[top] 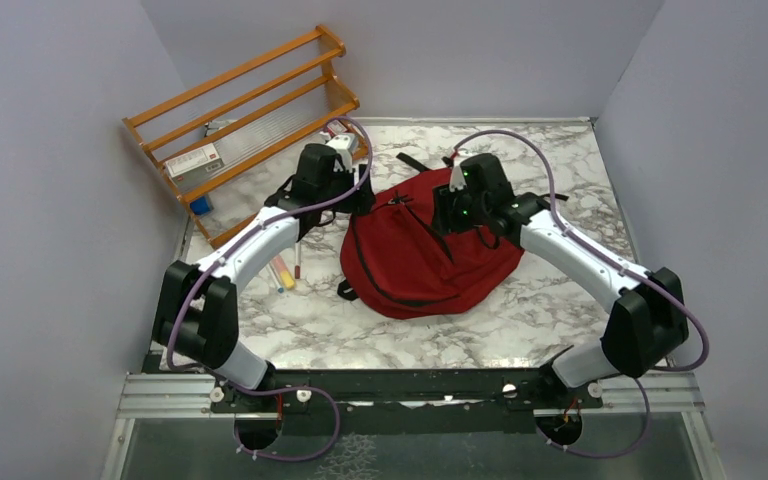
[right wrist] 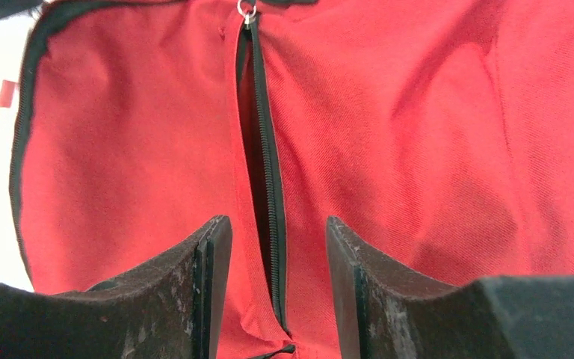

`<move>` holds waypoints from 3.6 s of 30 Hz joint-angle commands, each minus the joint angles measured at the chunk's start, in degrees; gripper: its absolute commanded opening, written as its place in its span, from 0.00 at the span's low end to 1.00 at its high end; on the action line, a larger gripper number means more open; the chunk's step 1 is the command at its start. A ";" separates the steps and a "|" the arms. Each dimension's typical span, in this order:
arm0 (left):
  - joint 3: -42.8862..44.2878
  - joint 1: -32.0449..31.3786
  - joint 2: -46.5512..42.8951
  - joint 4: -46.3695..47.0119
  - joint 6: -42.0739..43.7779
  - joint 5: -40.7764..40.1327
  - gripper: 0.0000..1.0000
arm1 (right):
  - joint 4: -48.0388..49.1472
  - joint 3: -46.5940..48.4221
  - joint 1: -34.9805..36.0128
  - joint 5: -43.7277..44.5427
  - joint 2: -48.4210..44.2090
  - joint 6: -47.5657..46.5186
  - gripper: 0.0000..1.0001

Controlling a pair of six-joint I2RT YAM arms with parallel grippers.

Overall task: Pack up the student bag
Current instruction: Pick up the stationery from the center of the board.

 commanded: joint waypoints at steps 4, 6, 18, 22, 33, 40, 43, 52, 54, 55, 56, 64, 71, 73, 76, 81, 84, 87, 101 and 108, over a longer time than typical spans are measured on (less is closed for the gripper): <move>-3.25 4.33 -8.26 -2.53 -3.17 -8.09 0.73 | -2.38 3.08 4.90 7.62 2.37 -2.62 0.55; -4.48 7.14 -10.18 -4.60 -5.10 -10.74 0.73 | -1.25 2.71 5.56 7.28 2.00 -1.96 0.56; -12.07 15.70 -11.20 -10.94 -10.98 -12.59 0.72 | 2.57 -2.61 6.34 11.21 -2.18 2.26 0.57; -12.70 15.71 -8.94 -10.75 -10.62 -13.63 0.72 | -0.43 -1.82 6.34 12.77 -0.84 -0.07 0.59; -10.25 15.62 1.31 -10.67 -9.22 -10.77 0.64 | -0.26 -4.07 6.34 11.47 -1.82 0.20 0.59; -9.11 15.53 5.91 -11.74 -8.86 -9.59 0.54 | -0.61 -5.61 6.34 11.96 -2.90 0.85 0.59; -8.49 15.19 7.75 -12.39 -8.86 -9.28 0.50 | -0.27 -6.08 6.34 12.26 -2.98 1.12 0.59; -6.19 14.06 10.84 -18.24 -6.58 -12.08 0.39 | -0.55 -6.09 6.34 13.39 -2.78 1.28 0.59; -6.72 14.04 10.83 -18.55 -6.15 -12.75 0.37 | -0.80 -5.82 6.34 13.64 -2.56 1.30 0.59; -6.87 13.99 10.90 -18.72 -6.13 -12.83 0.36 | -0.99 -5.67 6.34 13.62 -2.50 1.34 0.59; -6.97 13.89 10.96 -18.83 -6.13 -12.91 0.36 | -1.04 -5.62 6.34 13.47 -2.38 1.34 0.59; -6.79 12.44 10.97 -19.34 -5.87 -13.92 0.18 | -0.69 -5.09 6.34 13.79 -1.24 1.08 0.59; -6.80 9.75 7.14 -13.95 -4.03 -8.79 0.15 | -0.46 -3.87 6.34 13.17 0.18 -0.41 0.60; -7.46 9.49 5.66 -11.93 -3.69 -5.80 0.09 | -0.72 -3.16 6.34 13.57 0.88 -1.28 0.60; -8.52 9.48 4.04 -9.45 -3.63 -3.04 0.00 | -0.89 -2.08 6.34 14.15 2.04 -2.81 0.60; -8.98 9.51 2.43 -7.81 -3.48 -1.29 0.00 | -1.76 -0.01 6.34 16.07 4.67 -4.65 0.60; -9.21 9.55 1.32 -7.61 -3.03 -1.40 0.00 | -2.39 1.32 6.34 17.34 6.47 -5.85 0.60; -9.43 9.54 0.20 -7.59 -2.97 -1.59 0.00 | -3.04 2.52 6.48 18.17 8.13 -7.04 0.61; -11.20 9.56 -8.94 -7.21 -8.04 -1.62 0.00 | -1.93 3.69 7.66 18.67 9.16 -10.61 0.23; -7.91 9.56 -14.30 -6.71 -15.34 3.21 0.00 | -0.87 4.08 7.69 20.58 6.07 -8.86 0.01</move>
